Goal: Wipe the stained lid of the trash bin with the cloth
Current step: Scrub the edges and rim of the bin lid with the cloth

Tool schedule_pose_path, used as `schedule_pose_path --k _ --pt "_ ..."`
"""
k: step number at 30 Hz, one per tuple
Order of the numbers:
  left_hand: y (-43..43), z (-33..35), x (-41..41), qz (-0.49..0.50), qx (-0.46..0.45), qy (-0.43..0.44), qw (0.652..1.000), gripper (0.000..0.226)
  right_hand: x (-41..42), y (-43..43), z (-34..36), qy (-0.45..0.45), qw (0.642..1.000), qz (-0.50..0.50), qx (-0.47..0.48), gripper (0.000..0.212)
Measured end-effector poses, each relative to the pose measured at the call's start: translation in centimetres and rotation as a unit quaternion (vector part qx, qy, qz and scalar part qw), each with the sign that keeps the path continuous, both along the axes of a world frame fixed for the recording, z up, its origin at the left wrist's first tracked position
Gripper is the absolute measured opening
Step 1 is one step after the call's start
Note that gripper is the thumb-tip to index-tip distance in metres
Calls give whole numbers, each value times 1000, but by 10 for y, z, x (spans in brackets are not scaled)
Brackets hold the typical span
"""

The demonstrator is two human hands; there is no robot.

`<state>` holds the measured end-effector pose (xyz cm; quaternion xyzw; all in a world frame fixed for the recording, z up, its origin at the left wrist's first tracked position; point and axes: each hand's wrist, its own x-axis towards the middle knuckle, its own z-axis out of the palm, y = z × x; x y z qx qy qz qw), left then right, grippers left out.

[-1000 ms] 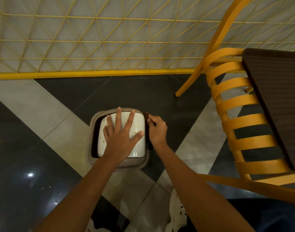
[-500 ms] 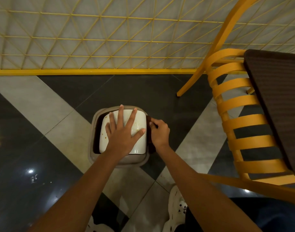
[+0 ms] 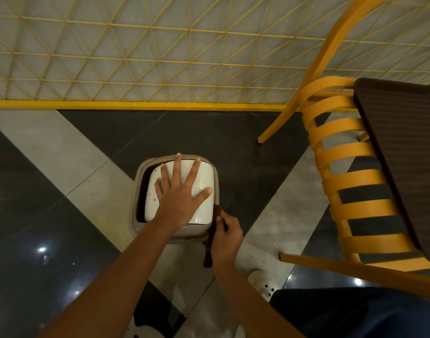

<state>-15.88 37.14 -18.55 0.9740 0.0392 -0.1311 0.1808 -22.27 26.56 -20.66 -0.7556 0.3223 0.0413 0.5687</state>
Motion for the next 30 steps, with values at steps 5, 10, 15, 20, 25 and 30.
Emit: schedule_pose_path --k 5,10,15,20,25,30 --pt "-1 0 1 7 -1 -2 1000 78 34 -4 11 15 999 40 3 26" --pt "1 -1 0 7 -14 -2 1000 78 -3 -6 16 -54 995 72 -31 26" --pt "0 1 -1 9 -12 -4 1000 73 28 0 17 -79 994 71 -25 24" --pt "1 -4 -1 14 -25 -11 1000 75 63 -2 17 -68 994 83 -18 24" --pt "1 -2 -1 29 -48 -18 998 64 8 -9 16 -85 990 111 -35 25" --pt "0 -1 0 27 -38 -9 999 62 12 -5 17 -90 990 101 -37 25"
